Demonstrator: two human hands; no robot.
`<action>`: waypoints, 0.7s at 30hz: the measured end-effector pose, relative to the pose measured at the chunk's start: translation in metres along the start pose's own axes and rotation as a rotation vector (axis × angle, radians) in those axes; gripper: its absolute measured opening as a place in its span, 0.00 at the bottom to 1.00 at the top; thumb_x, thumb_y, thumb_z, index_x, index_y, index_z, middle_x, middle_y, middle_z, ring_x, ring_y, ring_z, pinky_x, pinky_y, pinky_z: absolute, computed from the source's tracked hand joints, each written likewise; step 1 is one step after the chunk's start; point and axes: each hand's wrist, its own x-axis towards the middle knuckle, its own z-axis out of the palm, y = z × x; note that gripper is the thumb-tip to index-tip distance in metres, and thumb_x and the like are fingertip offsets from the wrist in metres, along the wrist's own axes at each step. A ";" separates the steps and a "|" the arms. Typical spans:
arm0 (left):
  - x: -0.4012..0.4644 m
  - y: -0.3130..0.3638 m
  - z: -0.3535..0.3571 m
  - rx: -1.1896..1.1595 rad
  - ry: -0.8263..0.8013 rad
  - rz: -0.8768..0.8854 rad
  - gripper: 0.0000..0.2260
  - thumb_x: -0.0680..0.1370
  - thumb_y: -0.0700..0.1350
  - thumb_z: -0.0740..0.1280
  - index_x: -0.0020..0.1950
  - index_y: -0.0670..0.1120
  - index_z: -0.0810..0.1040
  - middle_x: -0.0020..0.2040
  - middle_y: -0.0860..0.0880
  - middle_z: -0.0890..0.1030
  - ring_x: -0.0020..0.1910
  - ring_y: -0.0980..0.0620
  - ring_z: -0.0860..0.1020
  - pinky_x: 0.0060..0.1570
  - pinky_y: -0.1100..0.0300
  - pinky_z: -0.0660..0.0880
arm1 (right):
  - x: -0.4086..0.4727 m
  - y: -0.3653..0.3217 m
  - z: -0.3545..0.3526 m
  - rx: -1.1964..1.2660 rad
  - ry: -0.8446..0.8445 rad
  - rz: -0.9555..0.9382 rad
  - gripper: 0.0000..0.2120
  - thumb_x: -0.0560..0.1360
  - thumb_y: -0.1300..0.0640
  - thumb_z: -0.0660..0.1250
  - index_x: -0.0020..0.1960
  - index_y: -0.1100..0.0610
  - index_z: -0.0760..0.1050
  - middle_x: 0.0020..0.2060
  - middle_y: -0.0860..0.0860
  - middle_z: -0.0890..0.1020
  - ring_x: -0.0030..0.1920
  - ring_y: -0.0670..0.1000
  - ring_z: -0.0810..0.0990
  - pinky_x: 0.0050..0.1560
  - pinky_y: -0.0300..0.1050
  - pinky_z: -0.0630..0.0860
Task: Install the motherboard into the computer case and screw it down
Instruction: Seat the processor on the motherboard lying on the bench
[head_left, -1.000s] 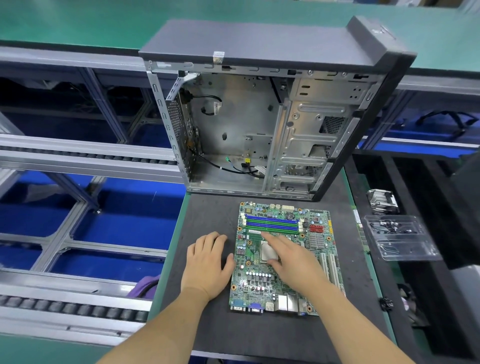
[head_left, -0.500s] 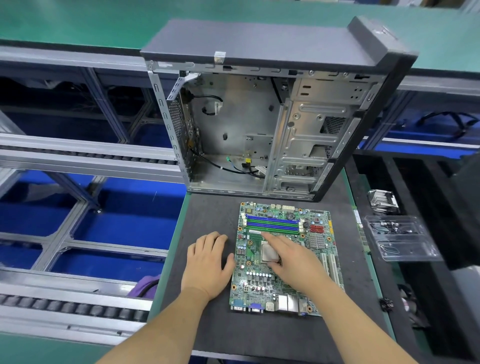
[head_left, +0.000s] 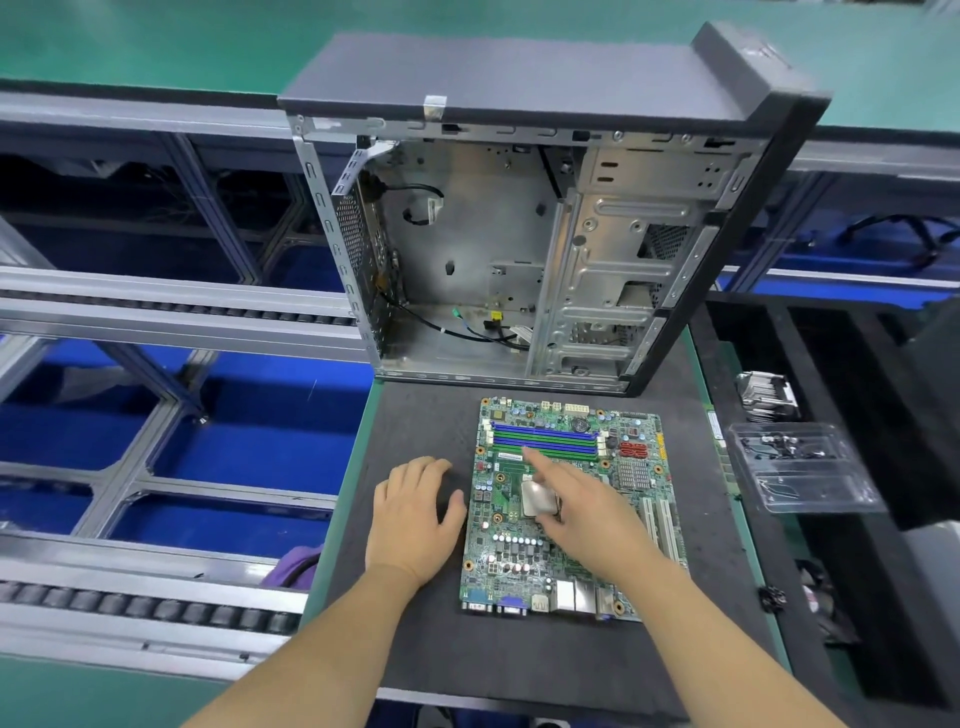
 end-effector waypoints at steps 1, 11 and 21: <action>0.003 0.003 -0.002 -0.057 0.038 -0.020 0.11 0.79 0.52 0.62 0.59 0.51 0.76 0.58 0.55 0.76 0.59 0.50 0.72 0.61 0.52 0.67 | -0.001 -0.001 -0.001 0.013 0.009 -0.011 0.38 0.80 0.55 0.66 0.82 0.38 0.49 0.68 0.41 0.74 0.49 0.46 0.77 0.46 0.46 0.80; 0.055 0.074 -0.018 -0.491 -0.418 0.107 0.05 0.74 0.45 0.68 0.48 0.50 0.78 0.41 0.57 0.78 0.42 0.58 0.75 0.47 0.58 0.74 | -0.002 -0.006 -0.016 0.044 0.025 -0.088 0.43 0.78 0.59 0.66 0.79 0.31 0.46 0.61 0.42 0.75 0.40 0.45 0.72 0.43 0.48 0.77; 0.053 0.093 -0.020 -0.938 -0.554 -0.388 0.14 0.71 0.32 0.67 0.54 0.45 0.80 0.36 0.46 0.78 0.35 0.51 0.76 0.40 0.60 0.72 | -0.005 -0.011 -0.020 0.049 0.080 -0.035 0.41 0.77 0.44 0.70 0.79 0.32 0.46 0.69 0.37 0.67 0.42 0.45 0.73 0.46 0.46 0.77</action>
